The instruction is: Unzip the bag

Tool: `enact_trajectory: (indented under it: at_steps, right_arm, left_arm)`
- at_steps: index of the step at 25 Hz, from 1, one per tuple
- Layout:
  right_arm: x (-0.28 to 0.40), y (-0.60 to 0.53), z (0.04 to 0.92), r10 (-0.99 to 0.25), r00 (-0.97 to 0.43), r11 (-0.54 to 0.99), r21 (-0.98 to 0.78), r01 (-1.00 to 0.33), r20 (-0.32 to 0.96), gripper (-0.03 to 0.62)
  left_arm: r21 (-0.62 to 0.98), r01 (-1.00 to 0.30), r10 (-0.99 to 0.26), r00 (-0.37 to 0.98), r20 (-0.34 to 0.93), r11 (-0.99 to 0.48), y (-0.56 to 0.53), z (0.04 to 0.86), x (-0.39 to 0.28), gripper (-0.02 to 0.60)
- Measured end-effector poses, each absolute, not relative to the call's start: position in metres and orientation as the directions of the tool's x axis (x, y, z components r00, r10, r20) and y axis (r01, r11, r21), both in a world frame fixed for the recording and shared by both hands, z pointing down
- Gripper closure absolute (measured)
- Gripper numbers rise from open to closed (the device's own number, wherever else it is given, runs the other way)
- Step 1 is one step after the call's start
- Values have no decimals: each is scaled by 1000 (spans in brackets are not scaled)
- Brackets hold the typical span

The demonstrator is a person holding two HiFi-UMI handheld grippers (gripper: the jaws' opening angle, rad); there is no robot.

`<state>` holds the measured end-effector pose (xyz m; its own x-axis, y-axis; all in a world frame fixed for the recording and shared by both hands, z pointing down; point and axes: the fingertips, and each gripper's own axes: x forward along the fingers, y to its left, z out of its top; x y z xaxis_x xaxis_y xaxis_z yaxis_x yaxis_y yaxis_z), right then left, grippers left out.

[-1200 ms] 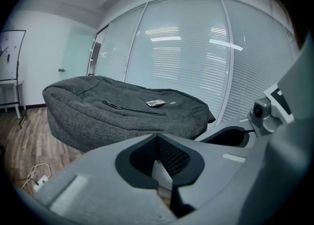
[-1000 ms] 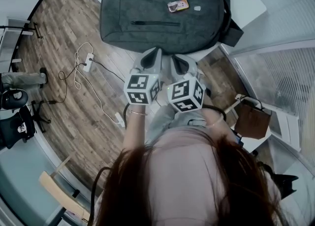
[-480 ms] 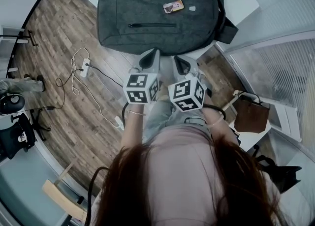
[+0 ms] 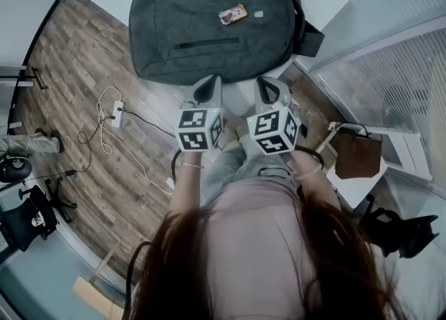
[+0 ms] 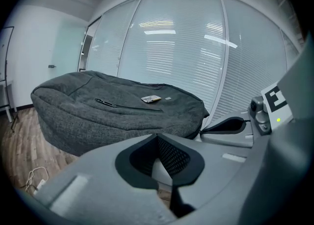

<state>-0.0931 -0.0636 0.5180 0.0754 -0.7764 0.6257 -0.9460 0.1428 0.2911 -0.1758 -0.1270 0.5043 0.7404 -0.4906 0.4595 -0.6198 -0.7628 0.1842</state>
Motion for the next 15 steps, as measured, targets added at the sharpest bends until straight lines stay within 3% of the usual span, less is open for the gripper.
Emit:
enact_trajectory:
  at_steps: [15]
  right_arm:
    - [-70, -58, 512, -789, 205, 8, 343, -939, 580, 583]
  left_arm:
    - [210, -545, -404, 783, 473, -812, -122, 503, -173, 574]
